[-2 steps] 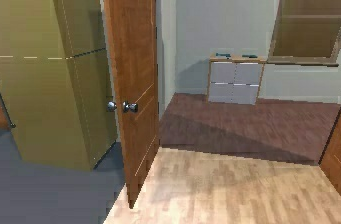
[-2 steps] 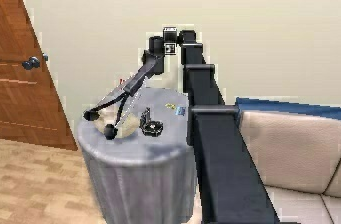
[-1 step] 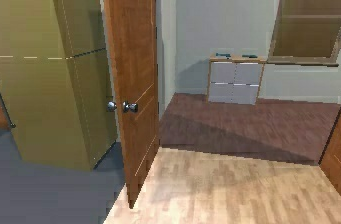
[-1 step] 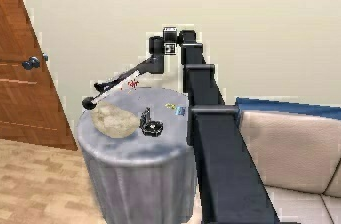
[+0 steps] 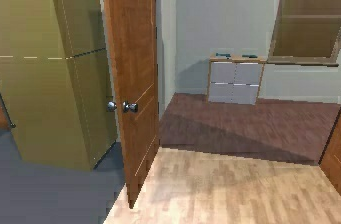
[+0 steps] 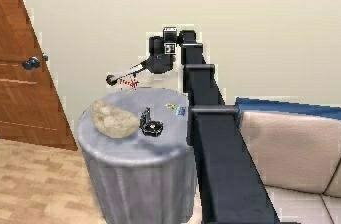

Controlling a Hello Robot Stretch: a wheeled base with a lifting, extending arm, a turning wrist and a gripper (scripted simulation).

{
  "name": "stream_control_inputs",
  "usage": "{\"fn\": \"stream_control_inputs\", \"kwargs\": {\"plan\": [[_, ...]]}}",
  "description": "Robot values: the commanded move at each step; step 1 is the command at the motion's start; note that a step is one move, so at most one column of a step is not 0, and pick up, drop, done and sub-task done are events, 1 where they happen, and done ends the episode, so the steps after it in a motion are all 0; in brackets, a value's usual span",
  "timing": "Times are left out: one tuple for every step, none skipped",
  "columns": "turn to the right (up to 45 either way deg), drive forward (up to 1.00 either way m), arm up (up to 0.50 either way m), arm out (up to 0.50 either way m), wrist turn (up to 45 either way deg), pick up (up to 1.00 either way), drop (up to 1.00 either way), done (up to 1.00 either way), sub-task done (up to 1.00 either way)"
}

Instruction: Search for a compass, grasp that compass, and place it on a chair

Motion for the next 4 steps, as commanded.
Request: {"fn": "stream_control_inputs", "kwargs": {"plan": [[0.0,0.00,0.00,0.00,33.0,0.00,0.00,0.00,0.00],[0.0,0.00,-0.30,0.00,0.0,0.00,0.00,0.00,0.00],[0.0,0.00,0.00,0.00,0.0,1.00,0.00,0.00,0.00],[0.0,0.00,0.10,0.00,0.0,0.00,0.00,0.00,0.00]]}}
